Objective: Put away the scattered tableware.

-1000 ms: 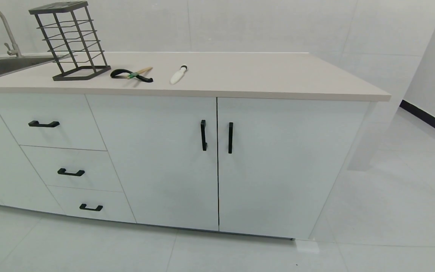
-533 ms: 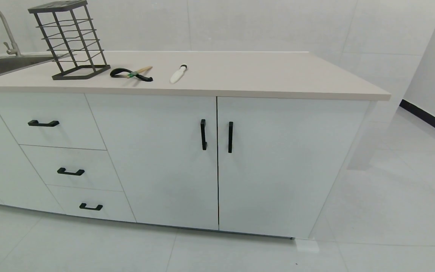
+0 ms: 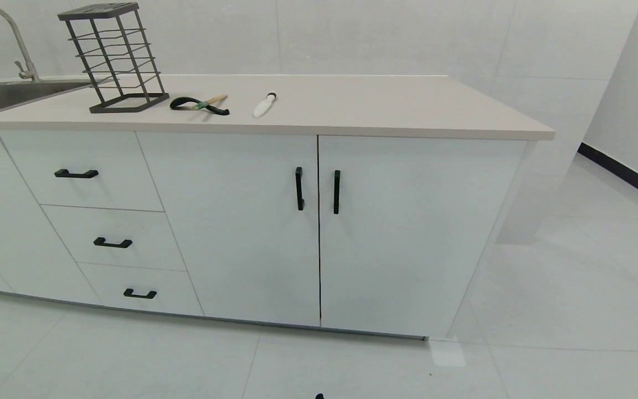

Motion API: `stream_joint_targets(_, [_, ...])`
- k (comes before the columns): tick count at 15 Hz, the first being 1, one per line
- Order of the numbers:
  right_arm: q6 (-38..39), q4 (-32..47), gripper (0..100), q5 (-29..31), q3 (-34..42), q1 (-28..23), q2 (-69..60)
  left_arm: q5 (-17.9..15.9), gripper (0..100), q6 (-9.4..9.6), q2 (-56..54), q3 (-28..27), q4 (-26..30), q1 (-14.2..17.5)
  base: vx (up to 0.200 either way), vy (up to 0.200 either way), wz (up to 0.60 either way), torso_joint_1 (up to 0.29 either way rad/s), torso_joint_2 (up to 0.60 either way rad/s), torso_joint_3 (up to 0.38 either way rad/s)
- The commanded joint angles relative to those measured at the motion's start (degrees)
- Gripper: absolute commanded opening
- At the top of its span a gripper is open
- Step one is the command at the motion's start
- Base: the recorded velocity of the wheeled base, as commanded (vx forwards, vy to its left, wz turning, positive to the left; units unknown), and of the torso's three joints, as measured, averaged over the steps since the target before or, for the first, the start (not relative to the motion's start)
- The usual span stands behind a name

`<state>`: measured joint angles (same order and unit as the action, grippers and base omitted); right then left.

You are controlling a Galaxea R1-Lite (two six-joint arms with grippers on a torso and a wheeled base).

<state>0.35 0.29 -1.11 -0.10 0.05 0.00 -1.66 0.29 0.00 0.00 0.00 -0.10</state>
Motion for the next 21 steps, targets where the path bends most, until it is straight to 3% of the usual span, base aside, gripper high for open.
stream_joint_targets(1, [0.00,0.06,0,-0.03,0.01,0.04,0.09,-0.10,100,-0.20,0.09,0.00,0.00,0.01,0.000,0.000,0.00,0.000,0.00,0.000])
stream_joint_targets(4, [0.00,-0.03,0,-0.03,0.01,0.04,0.00,-0.36,100,-0.03,0.00,0.00,0.00,0.01,0.000,0.200,0.00,0.002,0.00,0.001])
stream_joint_targets(21, [0.00,-0.03,0,-0.03,0.01,0.04,0.00,-0.01,100,-0.73,0.00,0.00,0.00,0.01,0.000,0.000,0.00,0.000,0.00,0.000])
